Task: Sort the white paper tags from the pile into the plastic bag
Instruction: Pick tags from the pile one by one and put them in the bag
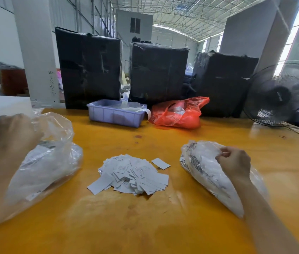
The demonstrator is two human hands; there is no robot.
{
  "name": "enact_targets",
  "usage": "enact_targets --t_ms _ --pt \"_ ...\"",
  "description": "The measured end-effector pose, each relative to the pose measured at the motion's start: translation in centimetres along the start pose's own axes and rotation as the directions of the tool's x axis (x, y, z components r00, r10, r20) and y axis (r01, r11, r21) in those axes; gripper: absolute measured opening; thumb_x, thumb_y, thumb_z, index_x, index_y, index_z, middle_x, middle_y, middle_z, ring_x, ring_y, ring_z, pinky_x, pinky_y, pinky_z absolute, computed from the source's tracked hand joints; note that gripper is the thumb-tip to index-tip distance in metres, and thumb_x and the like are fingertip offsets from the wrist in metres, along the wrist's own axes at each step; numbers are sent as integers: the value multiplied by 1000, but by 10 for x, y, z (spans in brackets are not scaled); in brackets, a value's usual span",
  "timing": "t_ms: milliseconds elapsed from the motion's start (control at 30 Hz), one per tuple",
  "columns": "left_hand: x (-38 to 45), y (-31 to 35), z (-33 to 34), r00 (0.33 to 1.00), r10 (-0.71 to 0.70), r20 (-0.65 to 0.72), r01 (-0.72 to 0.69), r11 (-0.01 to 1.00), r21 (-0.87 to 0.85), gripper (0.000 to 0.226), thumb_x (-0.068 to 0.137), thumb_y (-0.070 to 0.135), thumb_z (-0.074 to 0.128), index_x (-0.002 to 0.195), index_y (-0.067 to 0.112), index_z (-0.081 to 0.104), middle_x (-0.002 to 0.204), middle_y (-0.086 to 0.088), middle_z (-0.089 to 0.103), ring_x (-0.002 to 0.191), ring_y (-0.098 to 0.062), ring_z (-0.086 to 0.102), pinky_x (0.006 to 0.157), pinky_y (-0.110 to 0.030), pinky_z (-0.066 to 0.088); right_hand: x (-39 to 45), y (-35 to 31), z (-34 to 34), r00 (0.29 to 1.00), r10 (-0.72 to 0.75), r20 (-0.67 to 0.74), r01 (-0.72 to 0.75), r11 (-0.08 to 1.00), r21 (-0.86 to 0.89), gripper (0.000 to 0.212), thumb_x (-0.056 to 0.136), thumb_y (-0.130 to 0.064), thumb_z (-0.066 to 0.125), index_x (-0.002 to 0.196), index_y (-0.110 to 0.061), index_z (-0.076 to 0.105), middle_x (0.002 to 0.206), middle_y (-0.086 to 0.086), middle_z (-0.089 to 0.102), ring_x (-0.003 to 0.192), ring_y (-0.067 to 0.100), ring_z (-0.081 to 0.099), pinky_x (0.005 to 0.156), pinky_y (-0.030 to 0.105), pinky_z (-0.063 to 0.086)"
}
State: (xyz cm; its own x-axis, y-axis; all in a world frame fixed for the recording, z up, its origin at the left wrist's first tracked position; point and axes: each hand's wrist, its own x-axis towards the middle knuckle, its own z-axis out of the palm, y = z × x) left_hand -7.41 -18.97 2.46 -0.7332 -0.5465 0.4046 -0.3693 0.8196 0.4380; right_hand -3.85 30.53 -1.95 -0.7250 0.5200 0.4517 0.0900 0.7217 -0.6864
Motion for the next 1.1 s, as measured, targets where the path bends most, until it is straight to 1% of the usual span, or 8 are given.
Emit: enact_targets --t_ms 100,200,267,333,433,667,933,1100 --pt "-25 34 -8 980 121 -158 -124 992 -11 40 84 24 67 114 -1 59 105 -28 58 95 -46 54 79 -48 49 -8 -24 -1 996 36 83 -71 883 464 37 75 3 73 111 4 61 83 12 69 80 25 65 74 30 52" --pt "-71 77 -17 936 346 -61 -344 871 -351 38 86 24 68 118 6 60 107 -14 64 96 -30 59 74 -36 46 -28 -59 4 940 -32 340 -248 621 743 42 70 -1 76 108 -5 59 77 5 69 71 16 66 67 24 50" --pt "-98 99 -18 877 433 209 -228 757 -612 36 83 36 67 109 11 63 98 -1 66 90 -18 62 70 -27 48 -44 -77 12 871 -119 476 -328 581 745 42 65 -6 77 103 -11 60 75 4 70 70 13 68 64 22 49" --pt "-122 114 -16 703 528 477 2 669 -743 45 73 49 63 100 13 65 93 0 71 85 -13 66 67 -23 51 -61 -91 22 806 -188 561 -364 591 720 42 66 -3 76 104 -12 60 72 5 70 67 13 68 59 20 49" --pt "-147 126 4 531 604 594 167 613 -772 53 61 54 66 95 13 68 90 1 74 81 -9 68 64 -20 52 -83 -102 37 745 -233 625 -377 626 683 41 70 2 75 105 -9 58 66 2 68 63 15 65 58 21 49" --pt "-166 129 42 705 387 594 451 402 -797 11 77 19 74 79 8 72 72 -3 71 64 -10 64 54 -16 48 -103 -104 48 676 -285 679 -385 649 656 36 73 4 74 102 -9 57 68 5 69 59 14 65 56 22 50" --pt "-161 119 44 684 407 606 428 449 -785 22 58 26 80 62 8 67 59 -7 62 51 -13 49 49 -20 41 -97 -99 47 626 -235 744 -442 679 586 44 63 -31 76 100 -8 66 80 4 71 71 15 64 65 26 50" --pt "-158 116 49 615 493 615 316 561 -765 21 59 21 84 59 9 66 55 -4 62 46 -8 50 47 -19 42 -96 -97 48 608 -229 760 -437 703 561 21 70 -32 74 82 -15 69 78 2 67 77 13 60 70 27 47"
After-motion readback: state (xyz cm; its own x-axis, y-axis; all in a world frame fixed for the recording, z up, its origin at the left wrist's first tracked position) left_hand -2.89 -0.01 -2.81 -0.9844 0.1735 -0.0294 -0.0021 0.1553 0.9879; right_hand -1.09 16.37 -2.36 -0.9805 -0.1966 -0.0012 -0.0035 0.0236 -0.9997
